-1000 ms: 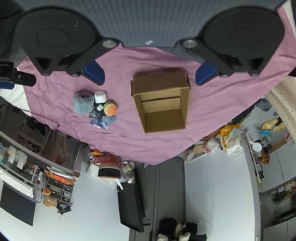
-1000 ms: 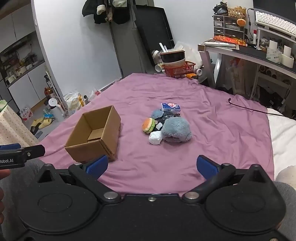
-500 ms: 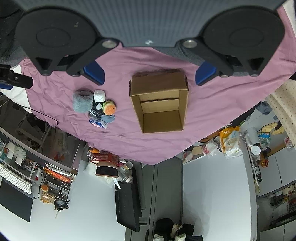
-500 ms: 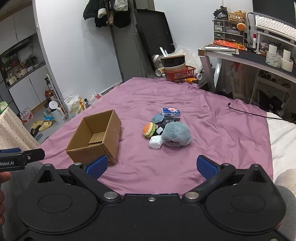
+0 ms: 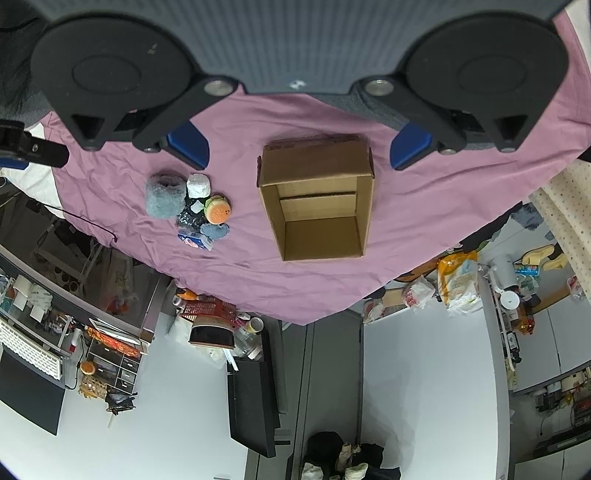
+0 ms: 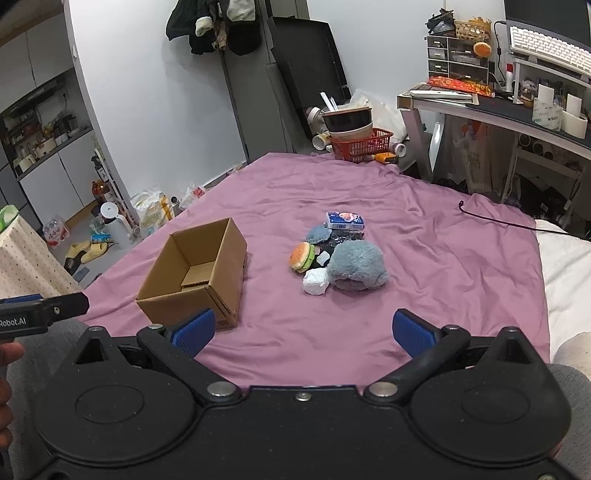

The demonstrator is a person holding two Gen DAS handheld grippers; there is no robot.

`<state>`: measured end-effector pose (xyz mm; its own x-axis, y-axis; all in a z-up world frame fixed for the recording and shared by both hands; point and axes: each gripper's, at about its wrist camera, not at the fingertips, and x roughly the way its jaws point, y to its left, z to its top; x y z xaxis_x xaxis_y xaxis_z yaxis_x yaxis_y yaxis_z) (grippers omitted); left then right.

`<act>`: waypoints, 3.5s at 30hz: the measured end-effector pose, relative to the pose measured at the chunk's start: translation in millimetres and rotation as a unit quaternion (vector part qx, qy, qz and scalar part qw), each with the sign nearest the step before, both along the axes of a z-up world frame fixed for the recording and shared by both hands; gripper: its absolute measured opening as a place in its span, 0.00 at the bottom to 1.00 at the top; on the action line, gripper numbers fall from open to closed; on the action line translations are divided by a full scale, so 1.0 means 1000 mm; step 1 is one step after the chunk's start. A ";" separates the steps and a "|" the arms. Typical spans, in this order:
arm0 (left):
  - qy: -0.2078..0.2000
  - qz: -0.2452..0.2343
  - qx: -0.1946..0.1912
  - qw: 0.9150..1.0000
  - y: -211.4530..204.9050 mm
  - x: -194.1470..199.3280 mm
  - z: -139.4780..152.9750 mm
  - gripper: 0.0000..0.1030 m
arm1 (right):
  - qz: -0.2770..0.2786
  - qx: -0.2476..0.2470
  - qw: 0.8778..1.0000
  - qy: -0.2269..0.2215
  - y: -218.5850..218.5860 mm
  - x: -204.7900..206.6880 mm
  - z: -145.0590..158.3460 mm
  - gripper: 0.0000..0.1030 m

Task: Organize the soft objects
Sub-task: 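Move the left tool toward the pile of soft items, then lower the left tool onto the grey-blue fluffy plush and close it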

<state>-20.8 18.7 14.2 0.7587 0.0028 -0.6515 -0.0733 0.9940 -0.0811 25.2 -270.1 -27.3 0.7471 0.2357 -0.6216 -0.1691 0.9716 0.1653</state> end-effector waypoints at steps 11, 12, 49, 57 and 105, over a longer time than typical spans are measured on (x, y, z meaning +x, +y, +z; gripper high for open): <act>0.001 -0.004 -0.002 1.000 -0.001 0.001 0.000 1.00 | 0.000 0.013 1.000 0.008 -0.003 0.002 0.000 1.00; 0.000 -0.005 -0.002 1.000 -0.001 0.000 0.000 1.00 | 0.000 0.012 1.000 0.007 -0.003 0.002 0.000 1.00; -0.006 -0.008 -0.011 1.000 -0.023 0.027 -0.003 1.00 | -0.007 0.025 1.000 0.010 -0.020 0.022 -0.006 1.00; -0.002 -0.019 -0.026 0.999 -0.041 0.054 -0.012 0.99 | -0.030 0.053 0.998 0.010 -0.045 0.049 -0.013 1.00; 0.152 -0.015 -0.149 0.977 -0.132 0.288 -0.103 0.47 | -0.125 0.213 0.958 0.144 -0.092 0.245 -0.148 0.56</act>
<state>267.2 -112.8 -89.1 0.5262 -0.2416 -0.8153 -0.1100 0.9314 -0.3470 270.0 -362.3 -175.4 0.6253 0.3501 -0.6975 0.1723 0.8097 0.5609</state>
